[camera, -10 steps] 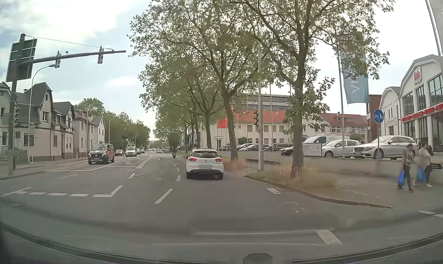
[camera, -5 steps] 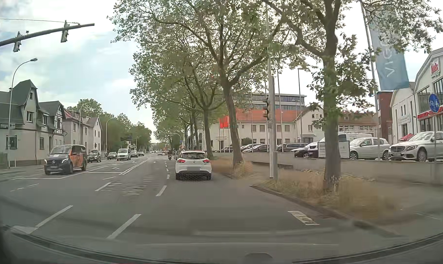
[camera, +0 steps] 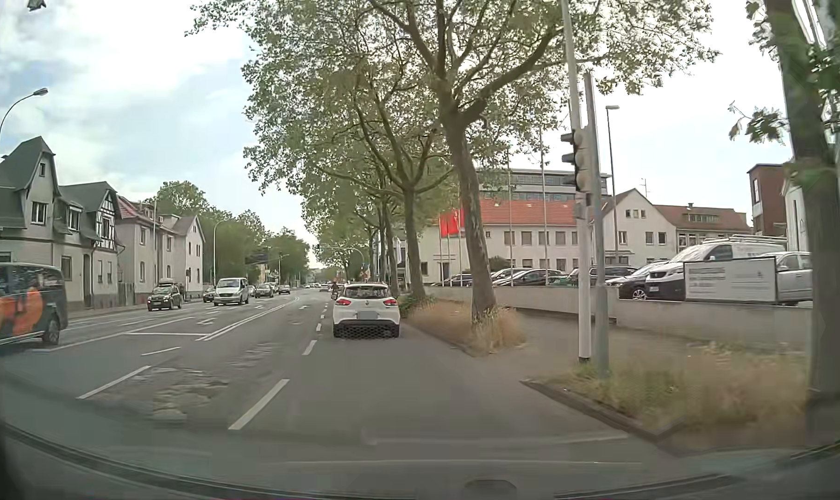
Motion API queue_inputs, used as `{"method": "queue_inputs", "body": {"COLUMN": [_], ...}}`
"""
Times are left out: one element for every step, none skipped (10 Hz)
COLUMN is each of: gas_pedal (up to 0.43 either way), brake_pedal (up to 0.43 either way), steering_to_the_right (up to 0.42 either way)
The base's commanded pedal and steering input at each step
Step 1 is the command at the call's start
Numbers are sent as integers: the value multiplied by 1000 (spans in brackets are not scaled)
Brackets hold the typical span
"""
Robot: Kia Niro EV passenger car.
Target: Follow the waypoints while adhering to traffic rules and regulations
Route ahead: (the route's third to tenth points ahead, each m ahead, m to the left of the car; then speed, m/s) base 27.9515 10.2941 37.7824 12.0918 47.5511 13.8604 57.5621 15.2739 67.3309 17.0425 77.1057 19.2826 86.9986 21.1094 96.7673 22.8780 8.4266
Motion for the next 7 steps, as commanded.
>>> {"method": "queue_inputs", "body": {"gas_pedal": [98,98,98,98,98,98,98], "brake_pedal": [18,18,18,18,18,18,18], "steering_to_the_right": [-58,-61,-62,-63,-63,-63,-63]}}
